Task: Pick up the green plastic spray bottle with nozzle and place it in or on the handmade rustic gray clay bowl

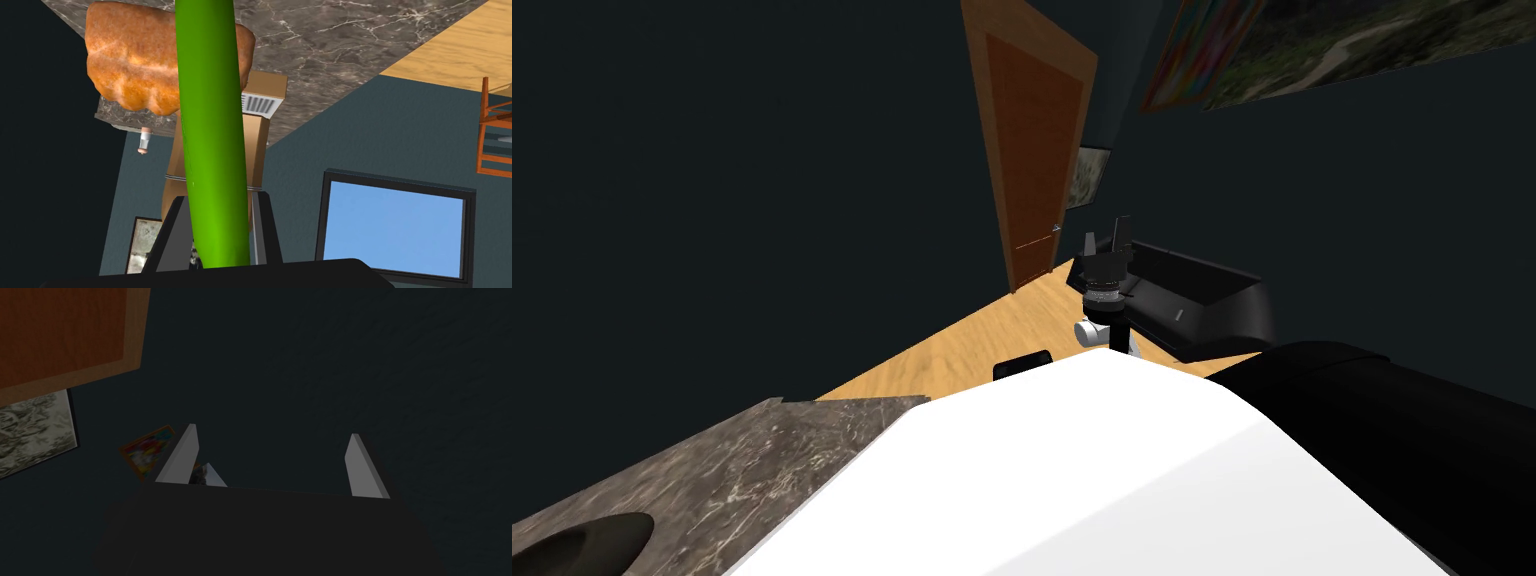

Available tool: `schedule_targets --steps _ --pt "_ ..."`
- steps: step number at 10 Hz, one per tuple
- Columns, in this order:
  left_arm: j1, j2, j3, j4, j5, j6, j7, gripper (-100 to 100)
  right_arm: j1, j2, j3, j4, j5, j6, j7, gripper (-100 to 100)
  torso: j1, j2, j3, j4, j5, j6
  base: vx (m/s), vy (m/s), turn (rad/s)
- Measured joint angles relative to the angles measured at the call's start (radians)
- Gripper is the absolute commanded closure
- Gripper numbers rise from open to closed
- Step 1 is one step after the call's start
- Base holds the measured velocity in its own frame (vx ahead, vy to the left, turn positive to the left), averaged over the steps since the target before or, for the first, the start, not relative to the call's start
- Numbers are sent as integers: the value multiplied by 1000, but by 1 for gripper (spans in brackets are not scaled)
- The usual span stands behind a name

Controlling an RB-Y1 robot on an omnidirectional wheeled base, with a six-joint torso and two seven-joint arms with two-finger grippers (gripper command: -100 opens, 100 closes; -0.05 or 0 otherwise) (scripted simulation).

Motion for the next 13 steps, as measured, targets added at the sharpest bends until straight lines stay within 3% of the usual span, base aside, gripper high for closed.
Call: schedule_targets --steps 3,7,8,12,13 --pt "12 15 -25 -23 31 56 -40 100 0 0 0 0 0 0 0 0 6 2 1 0 2 0 100 -35 -43" --pt "7 34 -75 -11 70 102 -108 100 0 0 0 0 0 0 0 0 11 5 2 -1 4 -1 60 1 -33" --pt "7 34 -76 -12 71 105 -111 -100 0 0 0 0 0 0 0 0 11 7 3 -1 4 -2 6 0 -2" --pt "7 34 -76 -12 71 105 -111 -100 0 0 0 0 0 0 0 0 11 10 5 0 4 -2 0 0 0" --pt "7 34 -76 -12 71 105 -111 0 0 0 0 0 0 0 0 0 11 10 5 0 4 -2 0 0 0"
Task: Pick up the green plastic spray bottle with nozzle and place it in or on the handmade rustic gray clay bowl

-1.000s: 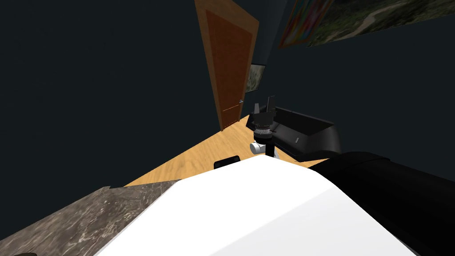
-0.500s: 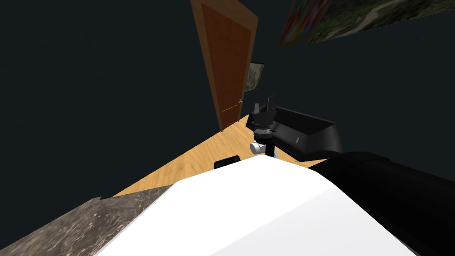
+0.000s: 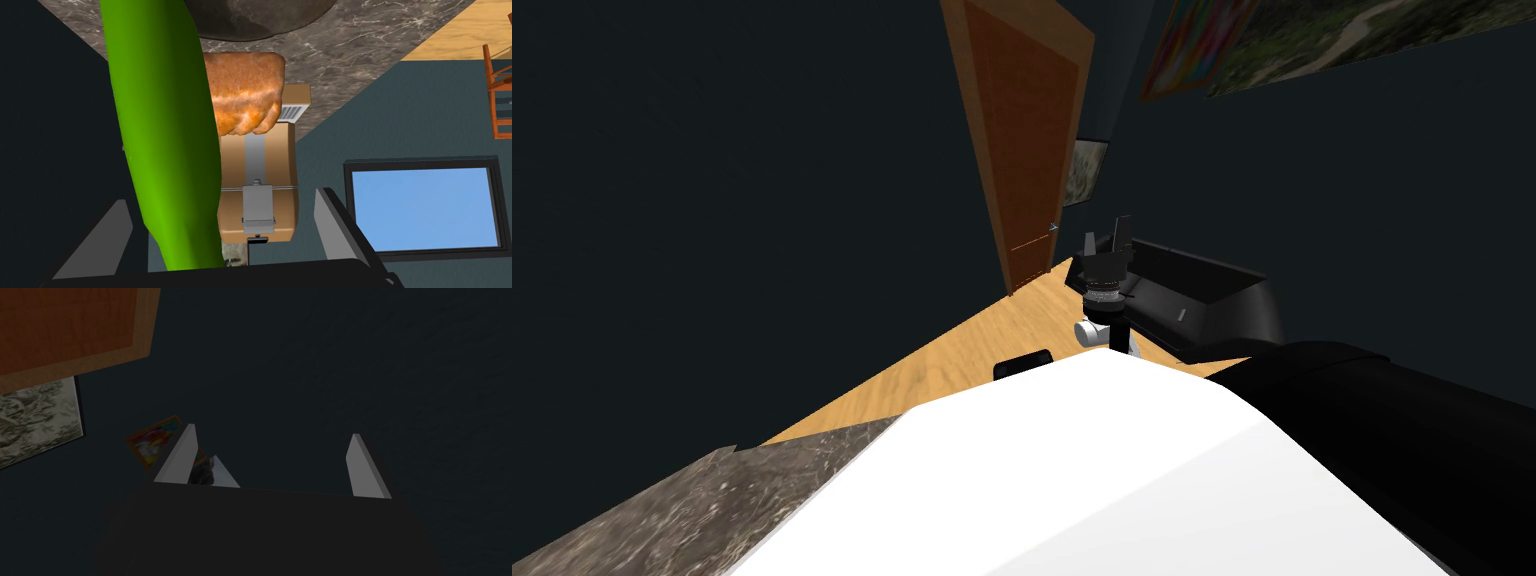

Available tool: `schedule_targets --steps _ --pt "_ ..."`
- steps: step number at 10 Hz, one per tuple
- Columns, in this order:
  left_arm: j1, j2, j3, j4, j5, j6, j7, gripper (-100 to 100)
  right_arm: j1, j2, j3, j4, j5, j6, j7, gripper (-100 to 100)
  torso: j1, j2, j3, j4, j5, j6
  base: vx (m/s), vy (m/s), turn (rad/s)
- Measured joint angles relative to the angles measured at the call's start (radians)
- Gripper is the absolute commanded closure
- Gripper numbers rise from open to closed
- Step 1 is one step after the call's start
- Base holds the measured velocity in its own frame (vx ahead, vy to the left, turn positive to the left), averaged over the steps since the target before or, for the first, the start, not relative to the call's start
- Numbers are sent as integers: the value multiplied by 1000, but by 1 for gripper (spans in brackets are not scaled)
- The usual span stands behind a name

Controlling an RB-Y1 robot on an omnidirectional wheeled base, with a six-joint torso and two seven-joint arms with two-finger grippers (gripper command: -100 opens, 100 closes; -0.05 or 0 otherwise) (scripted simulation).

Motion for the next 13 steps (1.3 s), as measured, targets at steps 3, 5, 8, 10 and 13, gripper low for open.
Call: schedule_targets --steps 3,5,8,10,13 --pt "38 30 36 -40 20 48 -9 -100 0 0 0 0 0 0 0 0 0 0 0 0 0 0 -7 3 26" --pt "75 58 74 -77 40 96 -24 -100 0 0 0 0 0 0 0 0 0 1 0 0 0 0 -4 2 10" --pt "43 82 58 -40 47 99 -43 0 0 0 0 0 0 0 0 0 -1 1 1 0 -1 -1 0 0 0" --pt "43 82 58 -40 47 99 -43 0 0 0 0 0 0 0 0 0 -1 1 1 0 0 -1 0 0 0" --pt "43 82 58 -40 47 99 -43 0 0 0 0 0 0 0 0 0 -1 1 1 0 0 -1 0 0 0"
